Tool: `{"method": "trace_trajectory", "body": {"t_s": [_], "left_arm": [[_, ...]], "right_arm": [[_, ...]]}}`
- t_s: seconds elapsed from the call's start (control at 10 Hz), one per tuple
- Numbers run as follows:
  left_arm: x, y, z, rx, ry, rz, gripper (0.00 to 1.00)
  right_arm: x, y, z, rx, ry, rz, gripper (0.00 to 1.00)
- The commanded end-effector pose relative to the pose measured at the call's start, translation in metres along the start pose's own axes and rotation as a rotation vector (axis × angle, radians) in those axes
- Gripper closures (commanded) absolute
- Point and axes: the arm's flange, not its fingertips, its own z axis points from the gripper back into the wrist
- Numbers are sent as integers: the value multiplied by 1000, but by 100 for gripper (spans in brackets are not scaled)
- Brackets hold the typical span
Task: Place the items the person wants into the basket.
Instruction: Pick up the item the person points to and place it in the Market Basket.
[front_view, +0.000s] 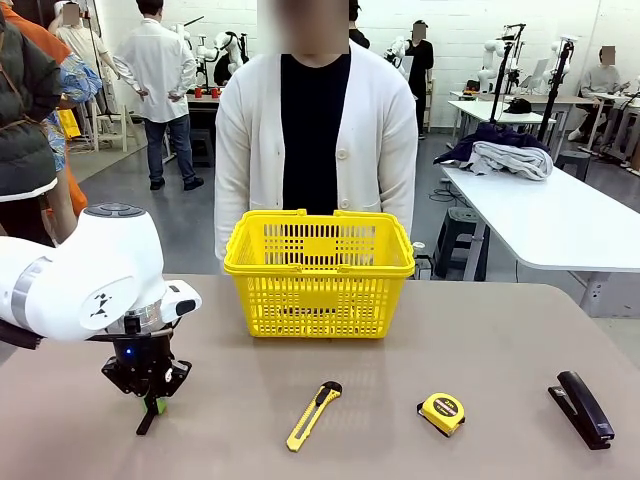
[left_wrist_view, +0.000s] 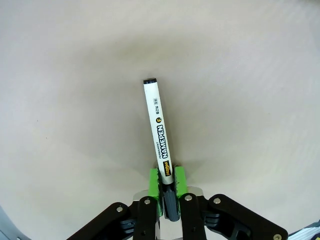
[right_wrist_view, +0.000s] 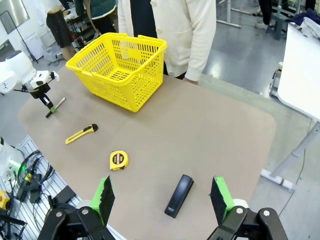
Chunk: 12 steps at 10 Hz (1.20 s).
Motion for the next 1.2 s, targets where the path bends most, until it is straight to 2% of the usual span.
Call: {"method": "trace_trajectory", "body": {"t_s": [0.0,0.3,0.6,0.8,1.1], "left_arm": [[-23,11,-11,-4,-23,-12,100],[-23,13,1,-14,-7,-44,100],[-32,36,119,-28,-47,-226,100],[-43,44,191,-9,-94,-290,100],[-56,52,249,-6,-136,-310,100]], "right_arm": [[1,0,-2,4,-6,0,0],[1,0,-2,4,-6,0,0],[1,0,-2,4,-6,0,0],[1,0,-2,4,-6,0,0],[1,0,-2,4,-6,0,0]]}}
